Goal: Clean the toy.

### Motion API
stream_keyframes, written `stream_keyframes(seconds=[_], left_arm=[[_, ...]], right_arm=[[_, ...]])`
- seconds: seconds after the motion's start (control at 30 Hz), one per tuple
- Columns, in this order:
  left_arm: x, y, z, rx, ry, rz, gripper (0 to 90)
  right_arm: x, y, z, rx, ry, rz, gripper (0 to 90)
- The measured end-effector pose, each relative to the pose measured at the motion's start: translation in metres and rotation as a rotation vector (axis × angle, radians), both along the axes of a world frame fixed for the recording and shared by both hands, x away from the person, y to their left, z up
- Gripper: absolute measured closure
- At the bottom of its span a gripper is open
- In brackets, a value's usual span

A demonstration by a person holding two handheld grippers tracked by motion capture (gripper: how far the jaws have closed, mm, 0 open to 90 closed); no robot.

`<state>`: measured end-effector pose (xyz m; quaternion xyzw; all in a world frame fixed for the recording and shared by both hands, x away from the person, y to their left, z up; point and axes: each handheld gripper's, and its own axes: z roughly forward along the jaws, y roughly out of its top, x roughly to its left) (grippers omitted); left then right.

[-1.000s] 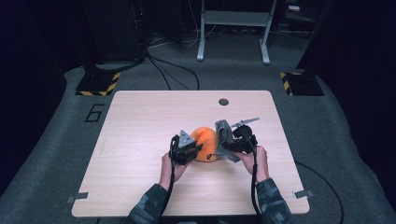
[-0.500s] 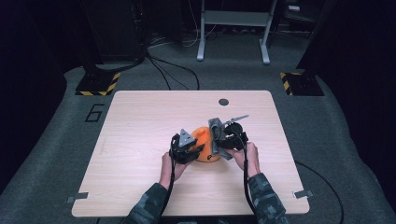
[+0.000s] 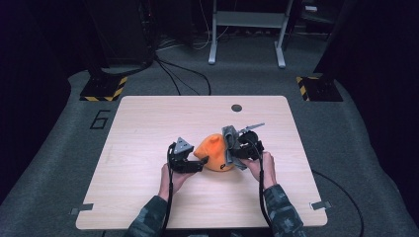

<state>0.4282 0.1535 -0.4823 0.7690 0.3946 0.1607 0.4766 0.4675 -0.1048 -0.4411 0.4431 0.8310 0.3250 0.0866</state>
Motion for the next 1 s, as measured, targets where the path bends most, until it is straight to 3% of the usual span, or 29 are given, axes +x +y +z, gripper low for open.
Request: stream_keyframes(seconds=[0.2, 0.4, 0.53, 0.63, 0.8, 0.87, 1.0], left_arm=[[0.005, 0.005, -0.010, -0.026, 0.043, -0.016, 22.2], [0.012, 0.009, -0.018, -0.082, 0.084, -0.077, 31.7], [0.015, 0.006, -0.020, -0.105, 0.074, -0.099, 34.8], [0.013, 0.003, -0.018, -0.089, 0.050, -0.108, 42.6], [0.009, -0.008, -0.010, -0.025, -0.009, -0.106, 65.7], [0.007, -0.012, -0.007, 0.009, -0.042, -0.108, 70.2], [0.005, -0.017, 0.000, 0.031, -0.041, -0.109, 74.7]], right_arm=[[-0.001, -0.003, -0.002, -0.003, -0.002, -0.014, 75.2], [-0.001, -0.004, -0.003, -0.004, 0.003, -0.013, 75.2], [0.000, -0.006, -0.004, -0.008, -0.003, -0.005, 75.2], [-0.001, -0.007, -0.005, -0.003, 0.005, -0.014, 75.2], [-0.002, -0.013, -0.006, 0.001, 0.002, -0.032, 75.2], [-0.003, -0.016, -0.006, 0.002, 0.000, -0.034, 75.1], [-0.004, -0.022, -0.005, 0.015, -0.001, -0.049, 74.9]])
